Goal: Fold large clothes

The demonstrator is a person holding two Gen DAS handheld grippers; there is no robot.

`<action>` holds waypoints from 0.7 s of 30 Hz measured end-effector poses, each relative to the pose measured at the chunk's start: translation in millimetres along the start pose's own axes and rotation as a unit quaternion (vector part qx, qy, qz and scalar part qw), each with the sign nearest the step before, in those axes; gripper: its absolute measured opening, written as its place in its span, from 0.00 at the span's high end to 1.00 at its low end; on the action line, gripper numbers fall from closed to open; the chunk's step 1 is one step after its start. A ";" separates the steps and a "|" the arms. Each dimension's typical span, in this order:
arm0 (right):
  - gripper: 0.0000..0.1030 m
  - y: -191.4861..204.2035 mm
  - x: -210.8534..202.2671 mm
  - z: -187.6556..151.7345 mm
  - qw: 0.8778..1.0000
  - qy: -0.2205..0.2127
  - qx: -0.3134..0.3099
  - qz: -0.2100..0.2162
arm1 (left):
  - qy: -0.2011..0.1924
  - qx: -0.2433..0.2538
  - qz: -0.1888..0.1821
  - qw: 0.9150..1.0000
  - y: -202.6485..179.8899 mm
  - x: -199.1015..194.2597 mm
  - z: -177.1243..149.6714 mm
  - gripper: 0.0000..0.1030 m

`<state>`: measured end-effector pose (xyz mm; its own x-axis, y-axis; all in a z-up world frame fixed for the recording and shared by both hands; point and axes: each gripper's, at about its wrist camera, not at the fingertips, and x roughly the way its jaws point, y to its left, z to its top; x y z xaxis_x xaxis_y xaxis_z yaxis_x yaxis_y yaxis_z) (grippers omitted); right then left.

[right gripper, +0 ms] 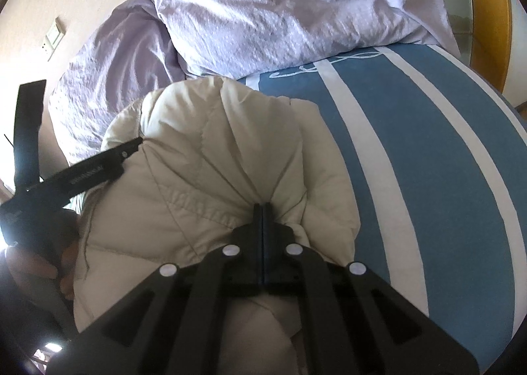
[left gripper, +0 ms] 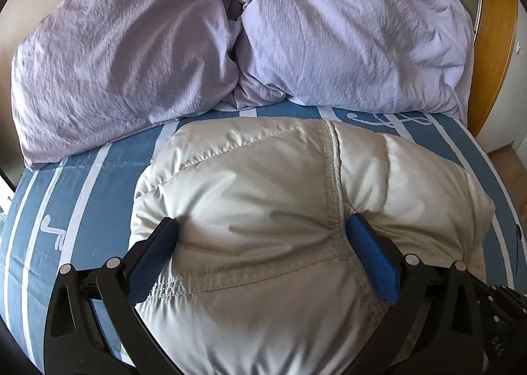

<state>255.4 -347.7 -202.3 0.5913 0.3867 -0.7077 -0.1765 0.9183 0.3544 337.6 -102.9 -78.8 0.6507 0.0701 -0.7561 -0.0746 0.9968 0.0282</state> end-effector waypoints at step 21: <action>0.93 1.7 -5.6 15.8 1.000 0.008 0.006 -0.007 | -0.014 0.000 0.008 1.000 -4.5 18.3 -1.4 0.01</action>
<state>264.3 -349.6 -188.1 0.5807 0.3761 -0.7220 -0.1592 0.9222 0.3523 348.7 -106.1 -93.7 0.6703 0.0863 -0.7371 -0.0841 0.9956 0.0401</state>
